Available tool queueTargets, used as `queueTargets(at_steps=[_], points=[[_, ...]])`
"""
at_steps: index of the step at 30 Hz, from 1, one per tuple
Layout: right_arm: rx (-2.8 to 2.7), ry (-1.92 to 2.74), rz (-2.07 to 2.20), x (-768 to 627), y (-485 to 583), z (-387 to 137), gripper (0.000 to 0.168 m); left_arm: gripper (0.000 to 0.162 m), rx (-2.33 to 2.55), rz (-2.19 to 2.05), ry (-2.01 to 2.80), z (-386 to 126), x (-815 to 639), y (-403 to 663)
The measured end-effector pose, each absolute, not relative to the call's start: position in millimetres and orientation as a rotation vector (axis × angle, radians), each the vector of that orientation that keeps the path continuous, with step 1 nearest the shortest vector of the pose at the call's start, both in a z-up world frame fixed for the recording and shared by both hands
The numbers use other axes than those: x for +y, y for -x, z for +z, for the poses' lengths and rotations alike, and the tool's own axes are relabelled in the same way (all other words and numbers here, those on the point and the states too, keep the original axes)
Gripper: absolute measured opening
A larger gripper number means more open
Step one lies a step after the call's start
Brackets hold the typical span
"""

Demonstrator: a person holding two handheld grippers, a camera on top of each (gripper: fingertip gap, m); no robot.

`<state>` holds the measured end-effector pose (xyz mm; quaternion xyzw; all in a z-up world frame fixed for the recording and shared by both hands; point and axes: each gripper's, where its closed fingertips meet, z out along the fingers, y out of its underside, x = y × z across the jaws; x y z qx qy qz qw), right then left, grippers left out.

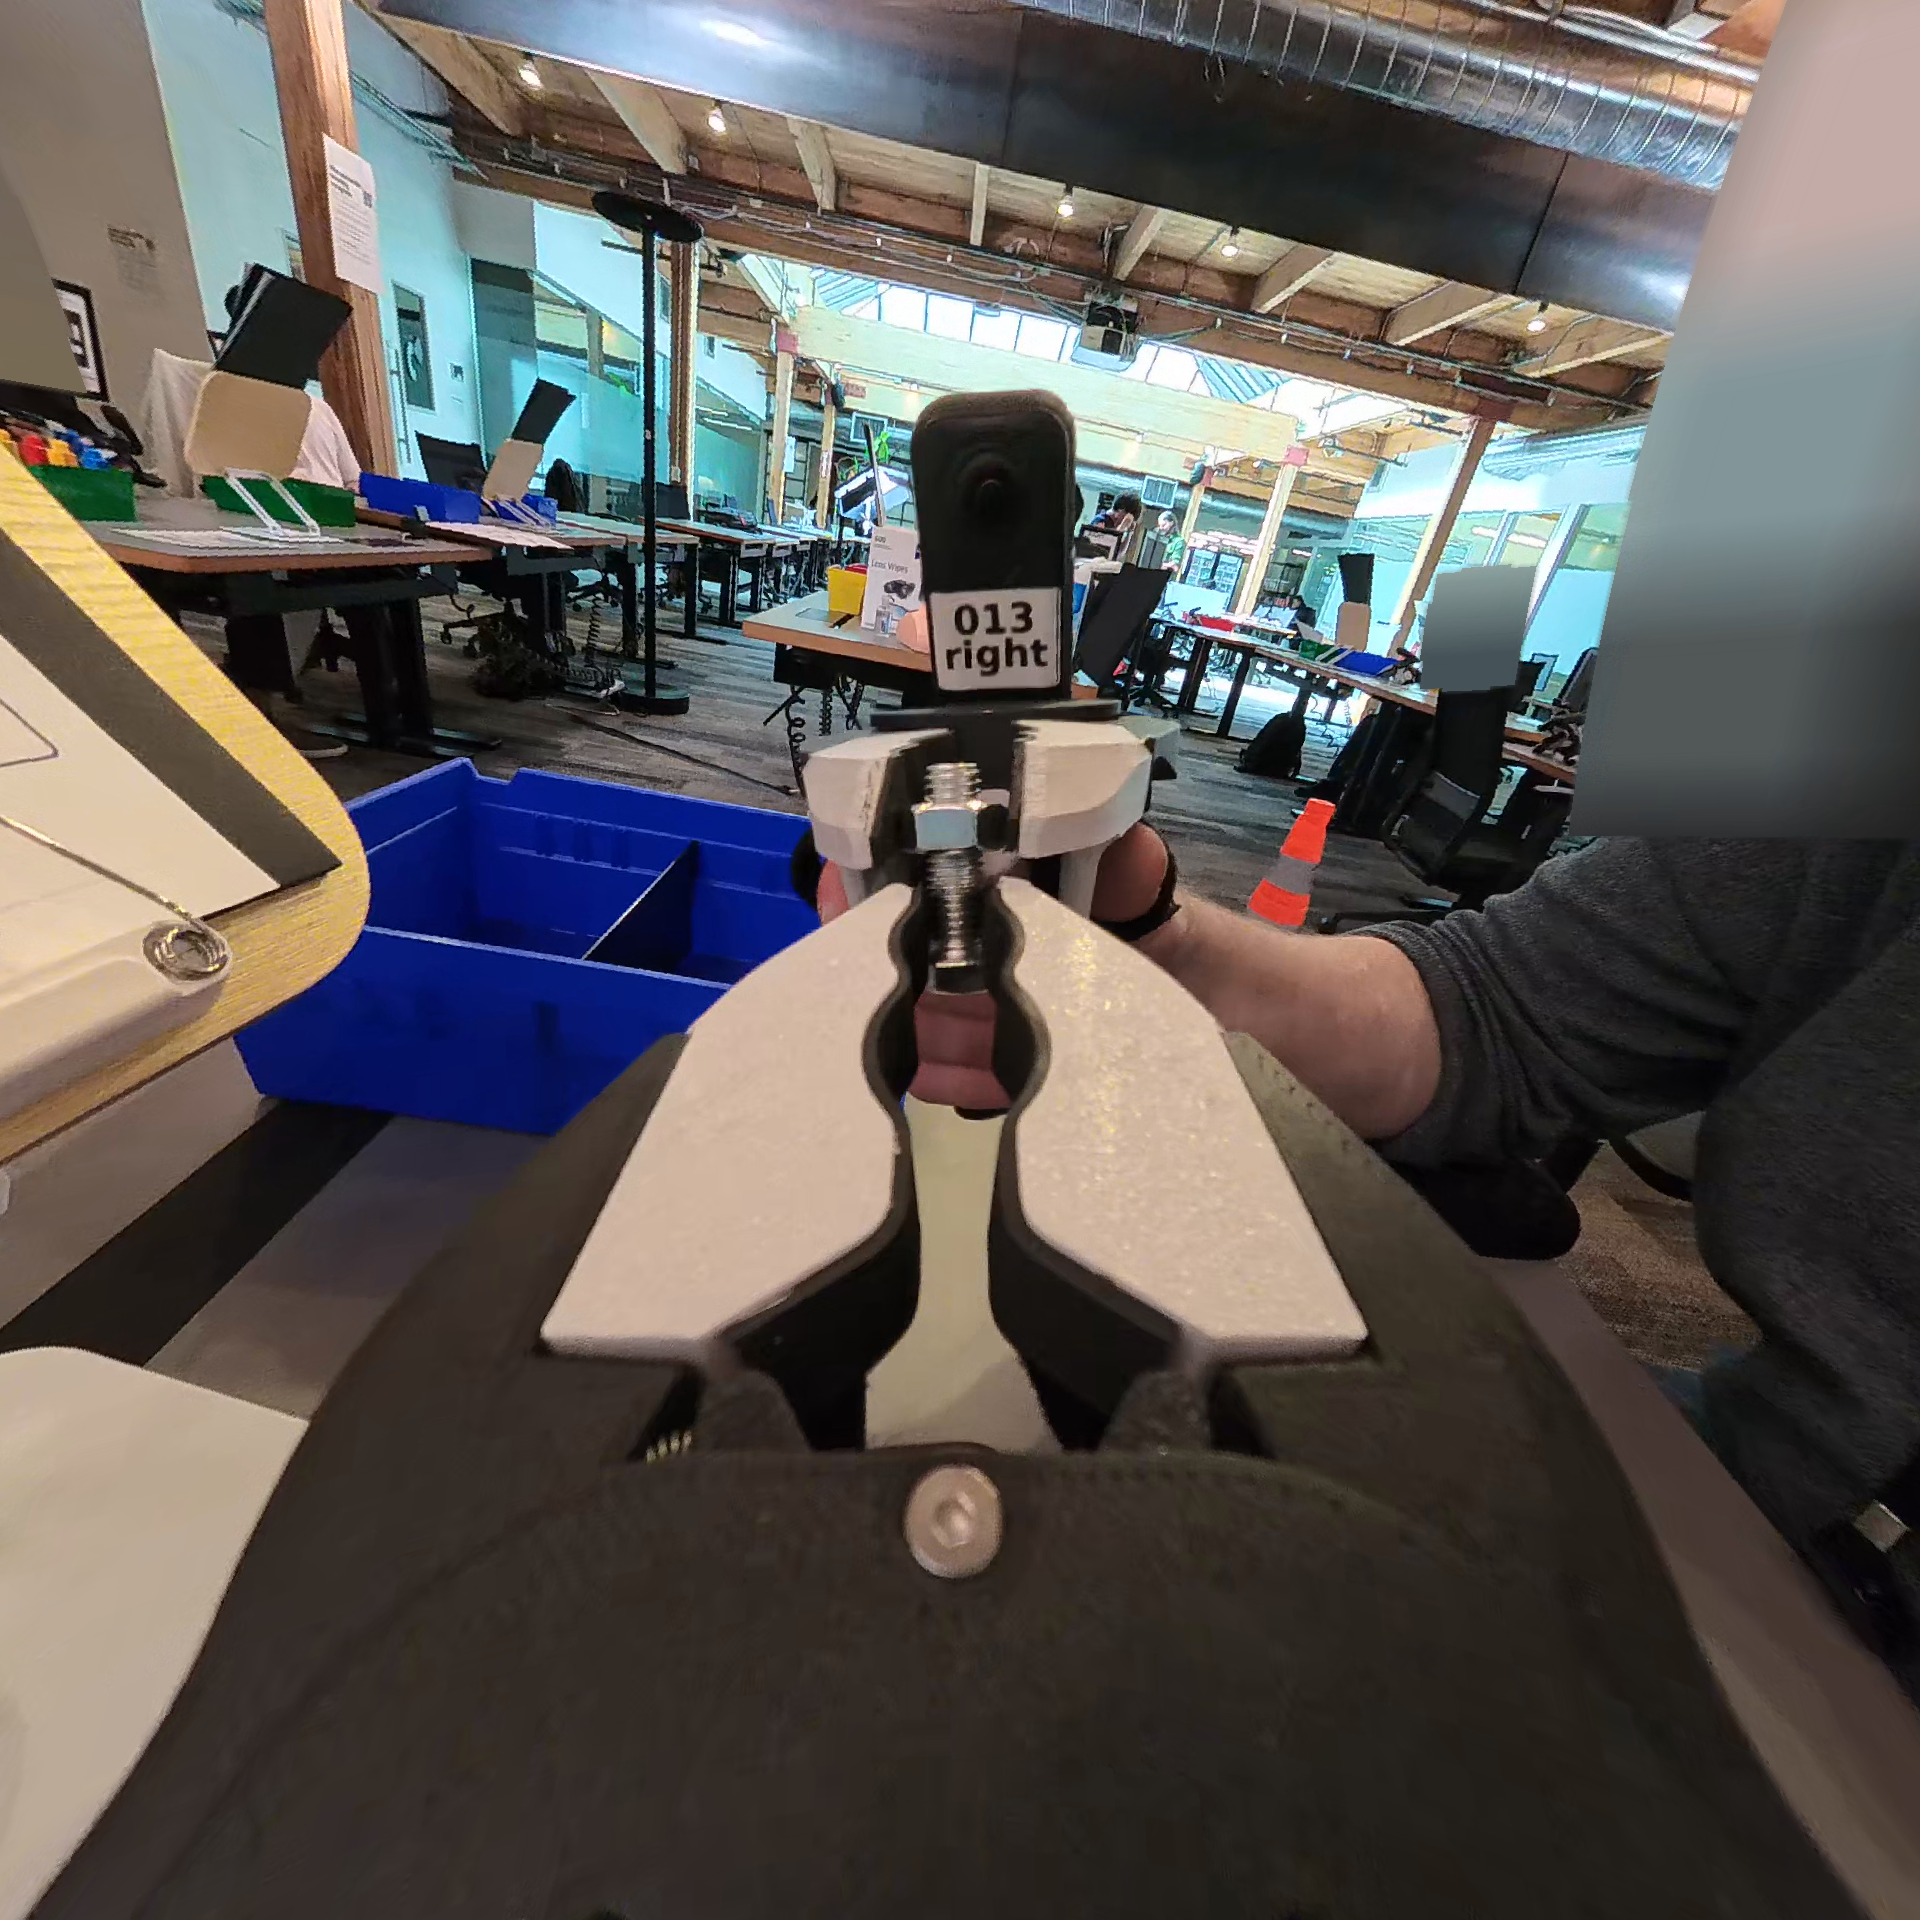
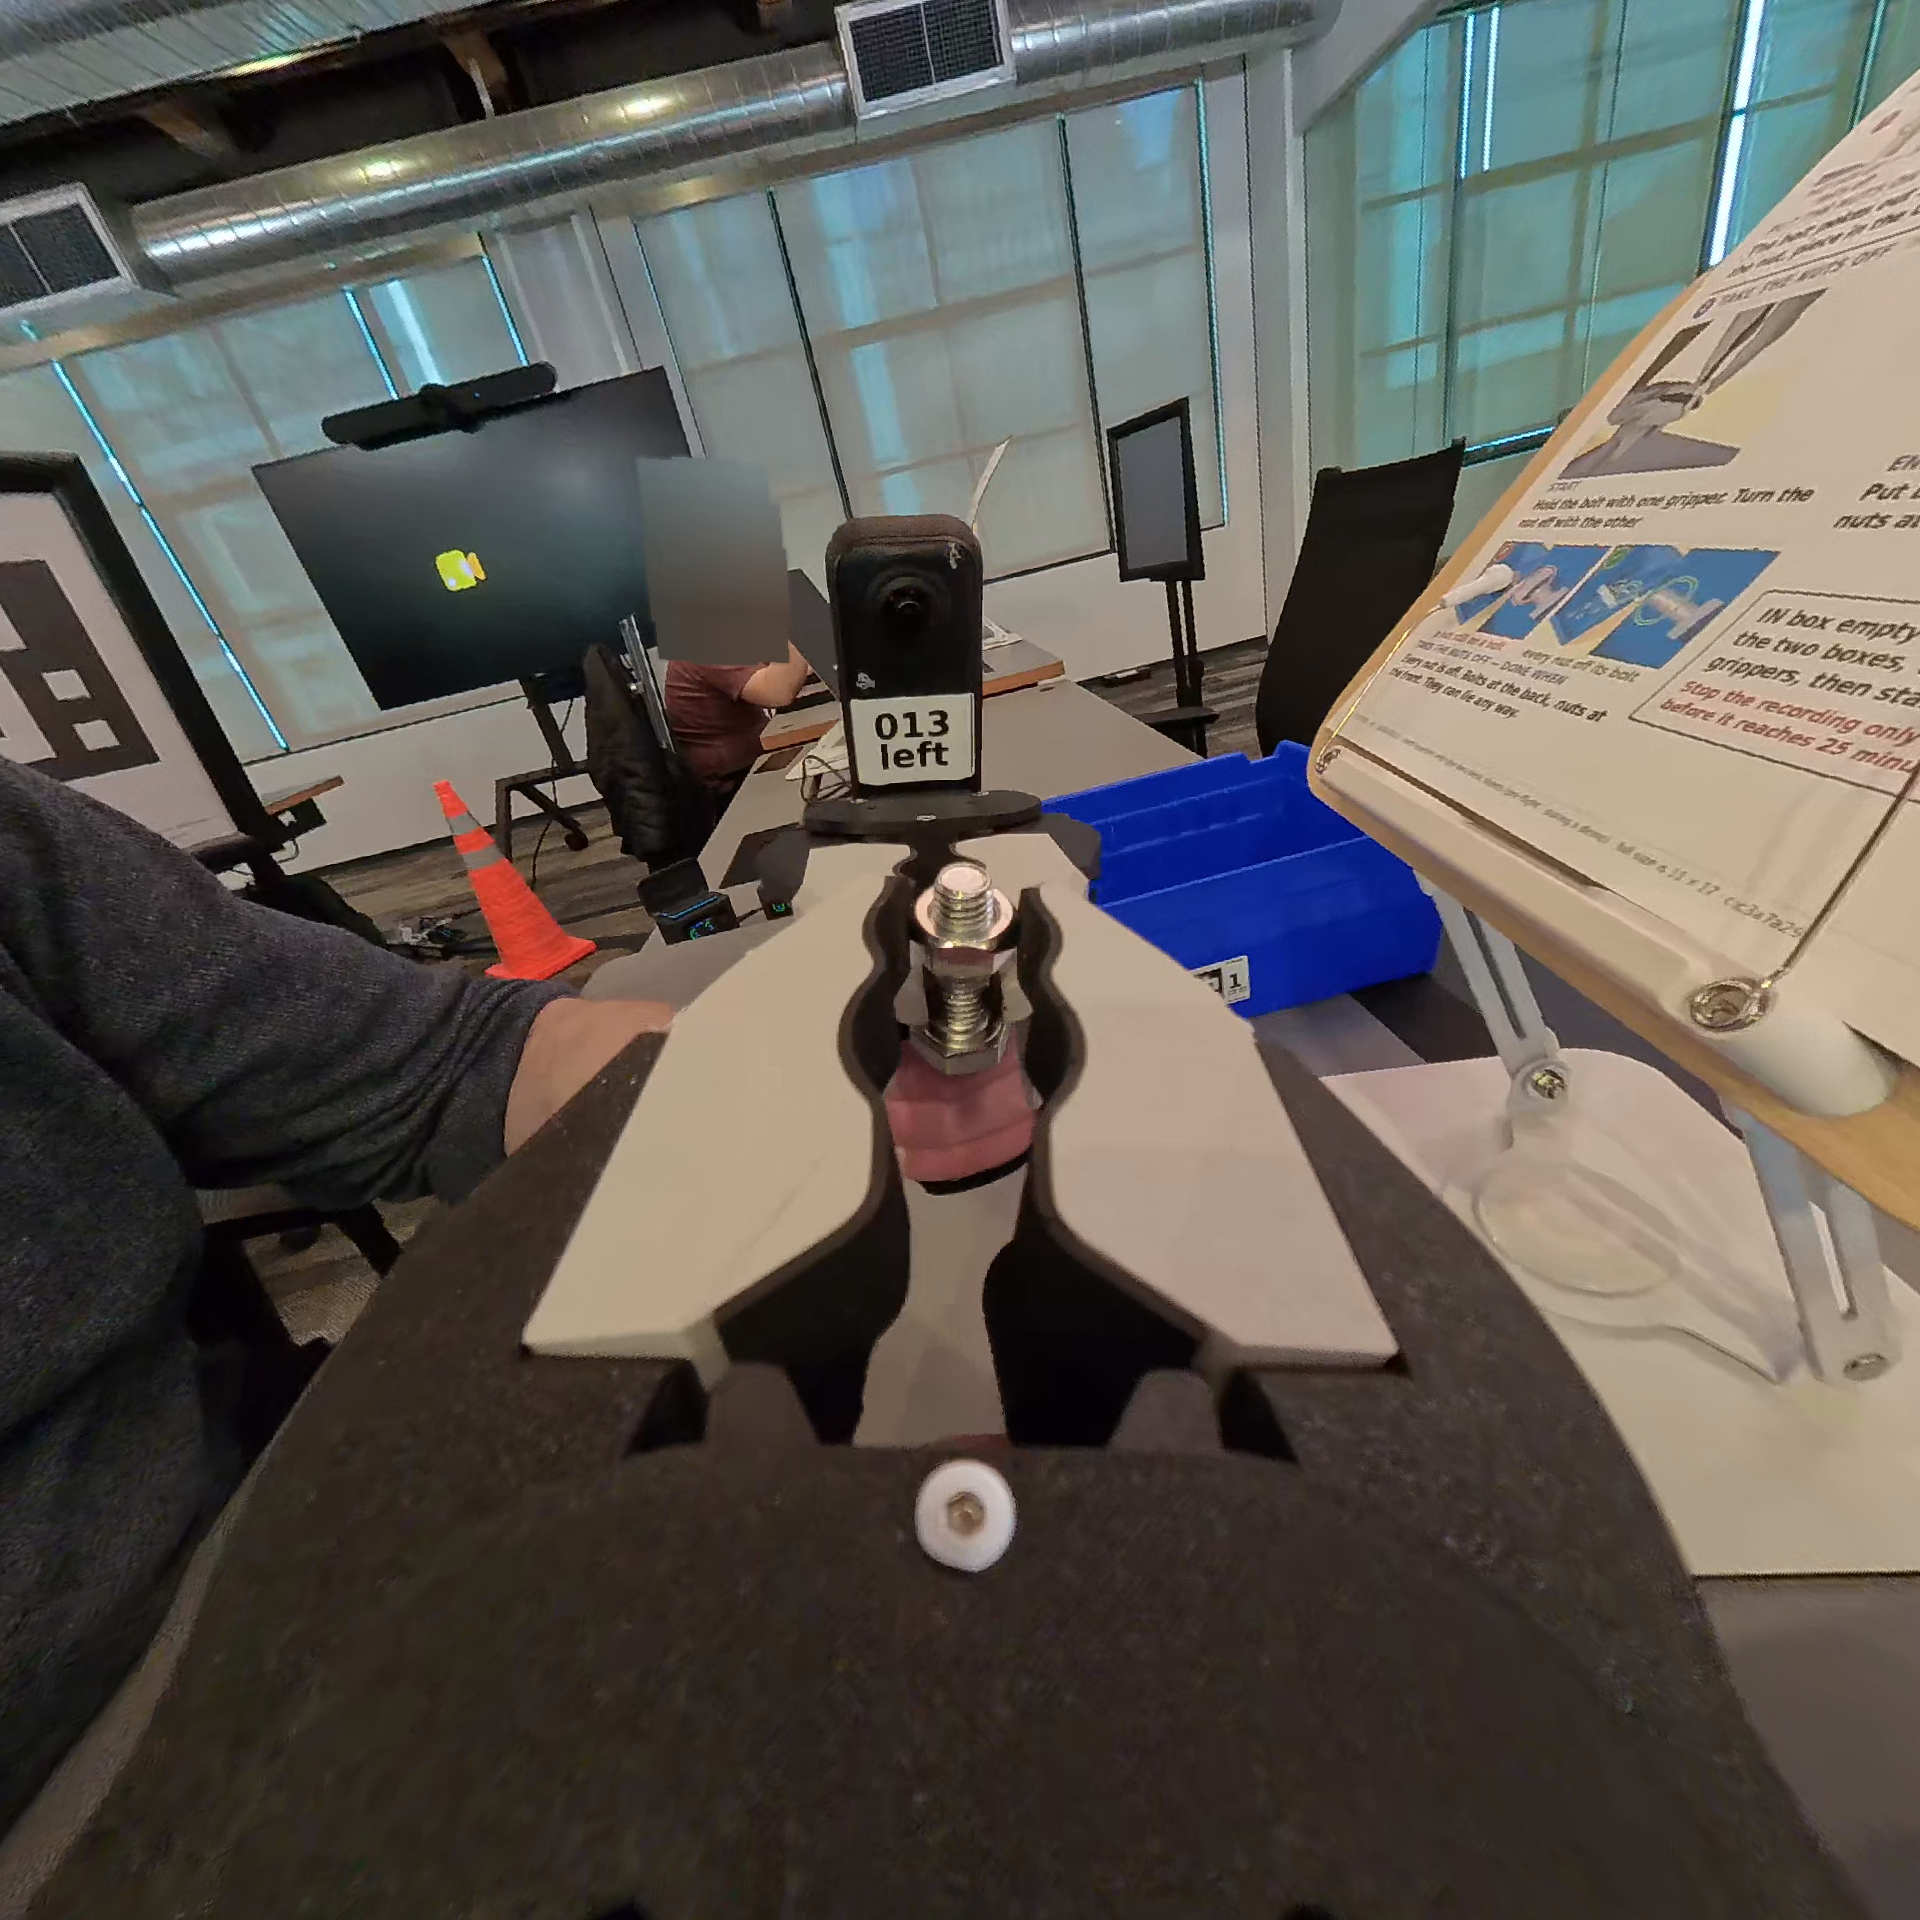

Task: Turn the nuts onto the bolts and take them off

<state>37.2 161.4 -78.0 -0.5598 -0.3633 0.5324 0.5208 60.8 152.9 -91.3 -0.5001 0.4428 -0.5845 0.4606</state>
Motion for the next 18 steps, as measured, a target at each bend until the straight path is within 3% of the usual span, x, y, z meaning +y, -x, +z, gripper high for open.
queueTargets(at_steps=[4, 7, 11, 18], points=[[-0.886, 1.351, 1.229, 162, -39, -77, 0.019, 0.011, 1.092, -1.440, 1.211, -90, 153, -60], [-0.872, 1.350, 1.228, 164, -41, -76, 0.019, 0.038, 1.123, -1.369, 1.251, -95, 157, -61], [-0.882, 1.343, 1.216, 162, -38, -76, 0.019, 0.044, 1.188, -1.286, 1.281, -103, 153, -67], [-0.908, 1.345, 1.223, 158, -32, -81, 0.019, 0.020, 1.207, -1.332, 1.283, -109, 148, -71]])
